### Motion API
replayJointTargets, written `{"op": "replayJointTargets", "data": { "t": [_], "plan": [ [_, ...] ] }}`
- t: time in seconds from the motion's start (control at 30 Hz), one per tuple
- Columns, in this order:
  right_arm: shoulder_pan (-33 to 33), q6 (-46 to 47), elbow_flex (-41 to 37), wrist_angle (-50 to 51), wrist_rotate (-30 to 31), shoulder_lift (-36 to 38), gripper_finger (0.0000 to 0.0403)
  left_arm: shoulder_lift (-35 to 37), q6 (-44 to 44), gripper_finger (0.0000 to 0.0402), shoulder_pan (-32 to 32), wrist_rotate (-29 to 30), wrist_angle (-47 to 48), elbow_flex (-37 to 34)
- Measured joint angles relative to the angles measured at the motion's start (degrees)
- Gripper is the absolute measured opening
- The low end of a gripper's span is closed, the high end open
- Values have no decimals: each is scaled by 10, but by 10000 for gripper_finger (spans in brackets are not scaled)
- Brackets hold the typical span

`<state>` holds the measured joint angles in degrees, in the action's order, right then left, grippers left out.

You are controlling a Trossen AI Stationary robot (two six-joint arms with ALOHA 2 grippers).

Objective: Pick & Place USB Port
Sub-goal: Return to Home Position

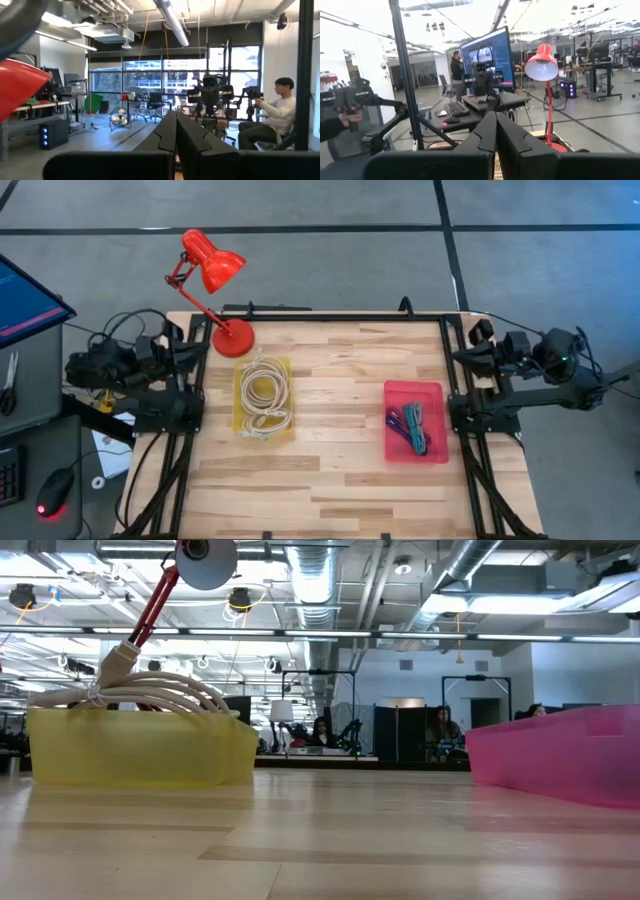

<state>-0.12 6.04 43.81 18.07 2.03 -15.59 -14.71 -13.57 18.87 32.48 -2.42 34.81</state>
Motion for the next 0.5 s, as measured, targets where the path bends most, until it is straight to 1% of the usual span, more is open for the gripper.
{"op": "replayJointTargets", "data": {
  "t": [0.2, 0.5],
  "plan": [
    [0, 0, 0, 12, 11, 0, 0, 9, -10, 4, -26, -2, 7, 0],
    [0, 0, 0, 12, 28, -1, 0, 9, -5, 4, -77, -39, 23, 0]
  ]
}}
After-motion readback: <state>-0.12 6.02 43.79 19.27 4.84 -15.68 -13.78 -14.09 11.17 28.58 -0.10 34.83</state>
